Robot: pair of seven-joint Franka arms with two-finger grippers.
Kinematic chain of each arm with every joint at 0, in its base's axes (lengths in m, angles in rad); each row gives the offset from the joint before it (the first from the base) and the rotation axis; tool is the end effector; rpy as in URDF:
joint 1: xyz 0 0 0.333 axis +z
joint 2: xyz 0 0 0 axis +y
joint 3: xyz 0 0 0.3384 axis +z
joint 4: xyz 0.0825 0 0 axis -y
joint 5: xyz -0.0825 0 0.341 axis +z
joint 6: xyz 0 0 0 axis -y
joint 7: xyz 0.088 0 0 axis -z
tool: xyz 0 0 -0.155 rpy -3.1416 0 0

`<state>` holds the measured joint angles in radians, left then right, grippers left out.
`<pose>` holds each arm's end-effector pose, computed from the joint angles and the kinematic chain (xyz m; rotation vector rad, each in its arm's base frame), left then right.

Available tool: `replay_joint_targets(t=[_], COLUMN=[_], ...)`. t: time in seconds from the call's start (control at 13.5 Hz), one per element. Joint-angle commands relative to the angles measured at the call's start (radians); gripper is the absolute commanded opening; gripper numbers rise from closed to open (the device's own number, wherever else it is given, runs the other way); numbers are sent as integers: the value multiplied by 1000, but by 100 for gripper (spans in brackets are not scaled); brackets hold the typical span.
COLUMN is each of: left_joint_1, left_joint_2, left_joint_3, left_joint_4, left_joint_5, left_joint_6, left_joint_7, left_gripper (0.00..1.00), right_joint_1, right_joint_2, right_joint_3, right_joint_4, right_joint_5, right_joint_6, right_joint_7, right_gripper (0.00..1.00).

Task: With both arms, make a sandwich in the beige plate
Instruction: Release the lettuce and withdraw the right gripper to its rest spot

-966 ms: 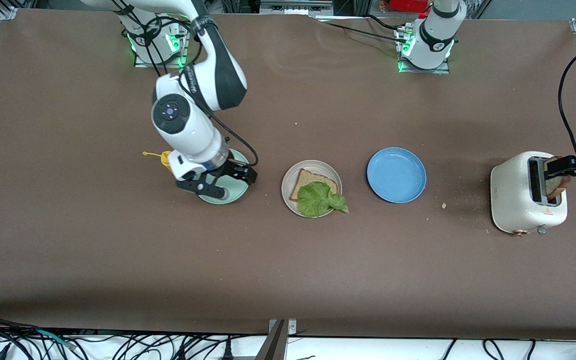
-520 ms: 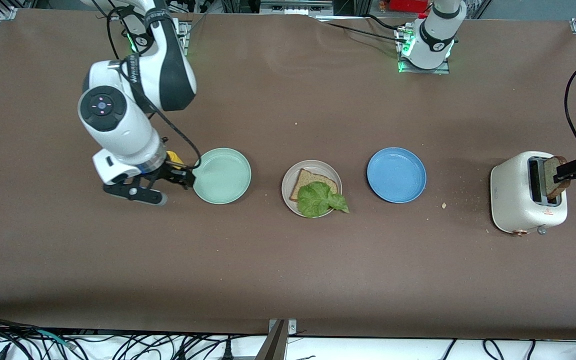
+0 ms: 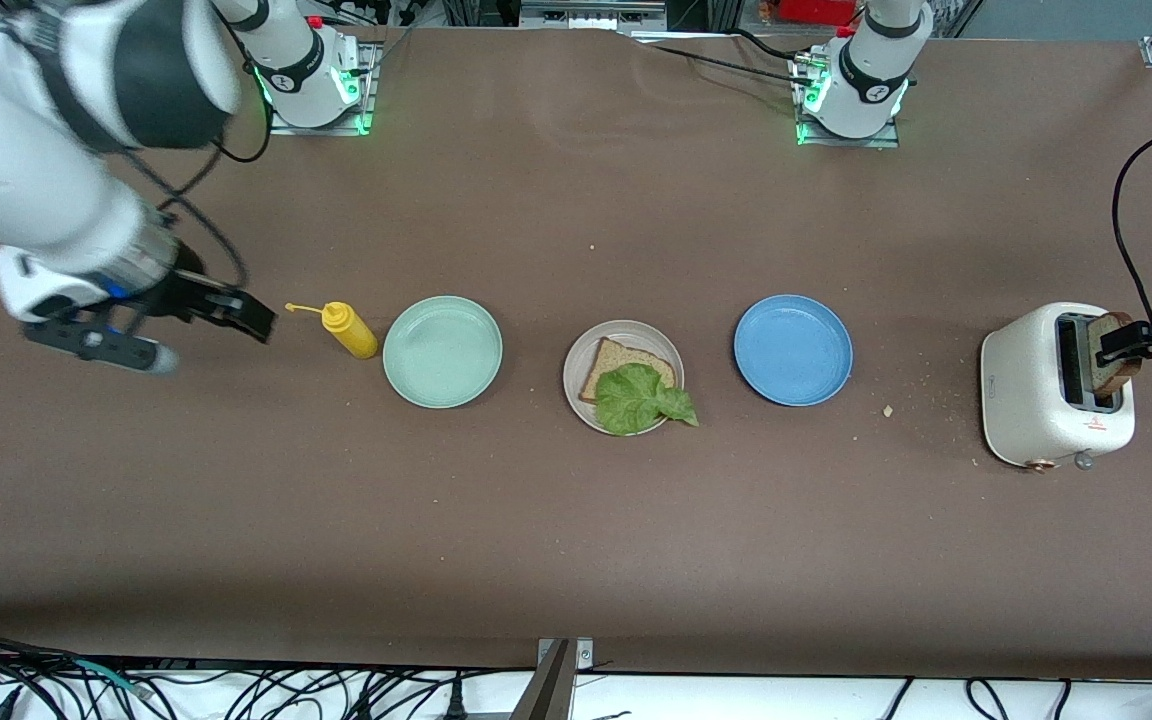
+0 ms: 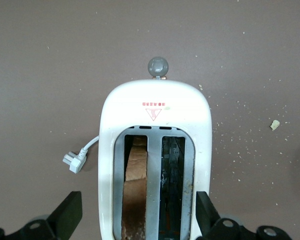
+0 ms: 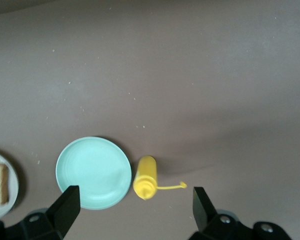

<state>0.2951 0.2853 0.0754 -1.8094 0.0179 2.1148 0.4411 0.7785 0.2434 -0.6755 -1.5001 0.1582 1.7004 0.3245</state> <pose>0.5616 0.2167 0.3826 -3.0971 0.1285 -0.0073 0.5732 0.1211 0.5322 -3.1138 0.3533 -0.0138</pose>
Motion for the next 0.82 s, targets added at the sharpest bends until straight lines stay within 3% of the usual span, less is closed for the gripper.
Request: replay_joint_targets(t=[0.0,0.07,0.22,0.3,0.37,0.45,0.74], left_joint_1=[30,32,35,36,36,39,39], left_joint_2=[-26,-26,-25,-25,-26,-25,-28], left_joint_3=[-14,-14,-14,-14,-14,-14,-14], left_joint_4=[-47,-53,-54,-54,-53,-50,-28], left_joint_5=[14,13,13,14,14,14,25], left_joint_6=[25,25,24,19,17,16,-2], left_joint_7=[24,22,24,45,91,112,192], left_gripper=[95,84,41,29,15,3,0], right_joint_1=[-196,-288,-497,-575,-602,-613,-675], right_joint_2=[-77,-90,-110,-134,-166,-186,-261], right_joint_3=[195,274,469,552,604,613,617], right_joint_4=[-9,-9,-9,-11,-23,-54,-150], right_joint_5=[-71,-74,-117,-159,-201,-224,-210], right_joint_6=[-25,-27,-39,-41,-56,-79,-70], right_joint_7=[-47,-56,-94,-100,-99,-94,-110], right_gripper=[100,100,100,100,100,100,100])
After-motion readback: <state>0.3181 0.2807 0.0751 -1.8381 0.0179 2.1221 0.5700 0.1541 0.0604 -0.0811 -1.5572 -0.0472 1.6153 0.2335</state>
